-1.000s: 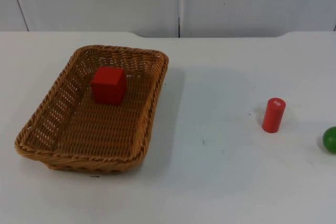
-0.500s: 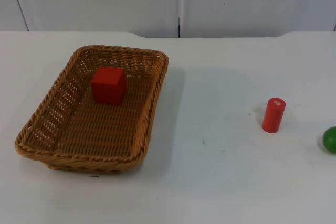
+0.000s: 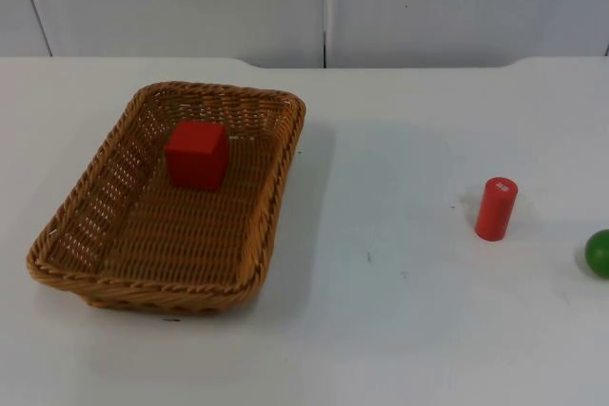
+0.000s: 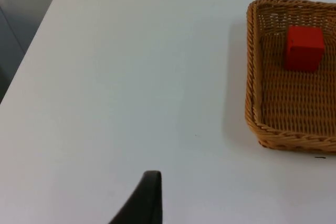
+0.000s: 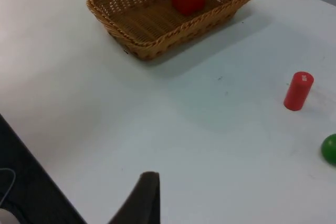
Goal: Pick up the basket with the left hand and place the object to the left of the red cylinder into the basket with the right hand.
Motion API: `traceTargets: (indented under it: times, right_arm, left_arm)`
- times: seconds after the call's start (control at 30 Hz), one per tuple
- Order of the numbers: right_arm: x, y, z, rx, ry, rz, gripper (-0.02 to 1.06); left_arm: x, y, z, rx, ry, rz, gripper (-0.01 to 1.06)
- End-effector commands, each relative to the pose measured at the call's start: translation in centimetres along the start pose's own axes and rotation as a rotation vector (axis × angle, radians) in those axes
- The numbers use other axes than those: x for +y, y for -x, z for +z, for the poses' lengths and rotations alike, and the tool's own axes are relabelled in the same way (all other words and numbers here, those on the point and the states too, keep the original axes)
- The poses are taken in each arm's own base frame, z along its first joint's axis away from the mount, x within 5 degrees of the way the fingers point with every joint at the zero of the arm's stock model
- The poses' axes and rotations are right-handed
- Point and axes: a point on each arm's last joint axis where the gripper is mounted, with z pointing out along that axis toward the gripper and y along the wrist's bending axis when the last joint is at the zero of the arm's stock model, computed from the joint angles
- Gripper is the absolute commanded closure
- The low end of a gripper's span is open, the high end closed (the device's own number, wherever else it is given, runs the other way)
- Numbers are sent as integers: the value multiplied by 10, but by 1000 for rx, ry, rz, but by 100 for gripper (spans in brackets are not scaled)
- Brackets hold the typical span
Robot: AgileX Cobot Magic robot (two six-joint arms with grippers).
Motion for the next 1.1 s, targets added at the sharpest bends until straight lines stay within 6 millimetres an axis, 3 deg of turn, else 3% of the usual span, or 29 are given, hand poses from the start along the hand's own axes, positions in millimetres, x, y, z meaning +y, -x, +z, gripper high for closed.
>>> traceTargets:
  times: [0.0,0.4,0.57,0.83,1.07]
  right_arm:
    - [1,0,-1,-7,12,7,10]
    - [2,0,-1,-8,22,16,9]
    - [2,0,0,-6,16,31,-1]
    - [2,0,0,-6,21,35,-1]
    - [2,0,0,-6,21,38,-1]
  left_arm:
    - [0,0,1,-9,7,-7,0]
    - [0,0,1,-9,3,-5,0]
    - [1,0,0,-9,-37,17,0]
    - [1,-1,-1,-9,-163,85,0]
    - [1,0,-1,-9,-160,83,0]
